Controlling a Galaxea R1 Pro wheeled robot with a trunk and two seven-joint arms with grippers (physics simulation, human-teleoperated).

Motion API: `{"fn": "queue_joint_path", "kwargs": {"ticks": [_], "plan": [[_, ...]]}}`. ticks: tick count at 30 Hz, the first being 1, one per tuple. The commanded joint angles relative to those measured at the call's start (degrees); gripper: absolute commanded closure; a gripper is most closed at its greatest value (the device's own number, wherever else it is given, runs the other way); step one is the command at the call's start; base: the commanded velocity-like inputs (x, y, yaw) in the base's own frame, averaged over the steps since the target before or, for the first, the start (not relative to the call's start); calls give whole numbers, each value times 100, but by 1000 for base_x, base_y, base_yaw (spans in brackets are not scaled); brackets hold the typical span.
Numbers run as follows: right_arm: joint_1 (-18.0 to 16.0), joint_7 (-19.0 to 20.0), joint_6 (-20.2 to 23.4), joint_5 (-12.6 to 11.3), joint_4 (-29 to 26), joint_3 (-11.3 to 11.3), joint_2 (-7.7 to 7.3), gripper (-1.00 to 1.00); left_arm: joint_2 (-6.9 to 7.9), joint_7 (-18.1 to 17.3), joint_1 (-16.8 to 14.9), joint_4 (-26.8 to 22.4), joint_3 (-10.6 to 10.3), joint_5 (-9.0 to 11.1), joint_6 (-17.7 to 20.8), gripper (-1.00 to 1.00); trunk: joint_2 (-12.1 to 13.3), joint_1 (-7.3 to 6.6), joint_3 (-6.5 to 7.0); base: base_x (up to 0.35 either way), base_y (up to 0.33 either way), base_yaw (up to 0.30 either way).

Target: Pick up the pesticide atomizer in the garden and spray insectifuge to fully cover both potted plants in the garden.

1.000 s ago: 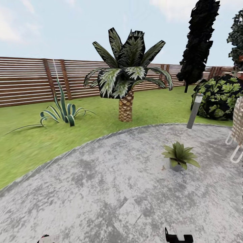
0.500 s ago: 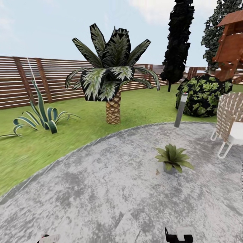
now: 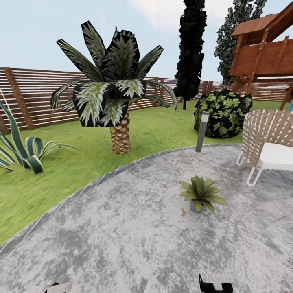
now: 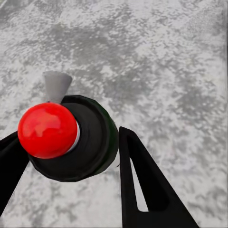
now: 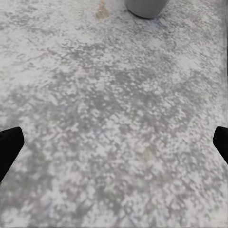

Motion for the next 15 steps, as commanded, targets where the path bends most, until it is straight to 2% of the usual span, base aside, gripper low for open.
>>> {"fn": "queue_joint_path", "kwargs": {"ticks": [1,15], "plan": [[-6,-48,-9,61,8,-6,1,-100,0,20,-2,4,-6,1,-17,100,-2,2,-5,284,232,-297],[-6,-48,-9,61,8,-6,1,-100,0,20,-2,8,-6,1,-17,100,-2,2,-5,283,233,-298]]}}
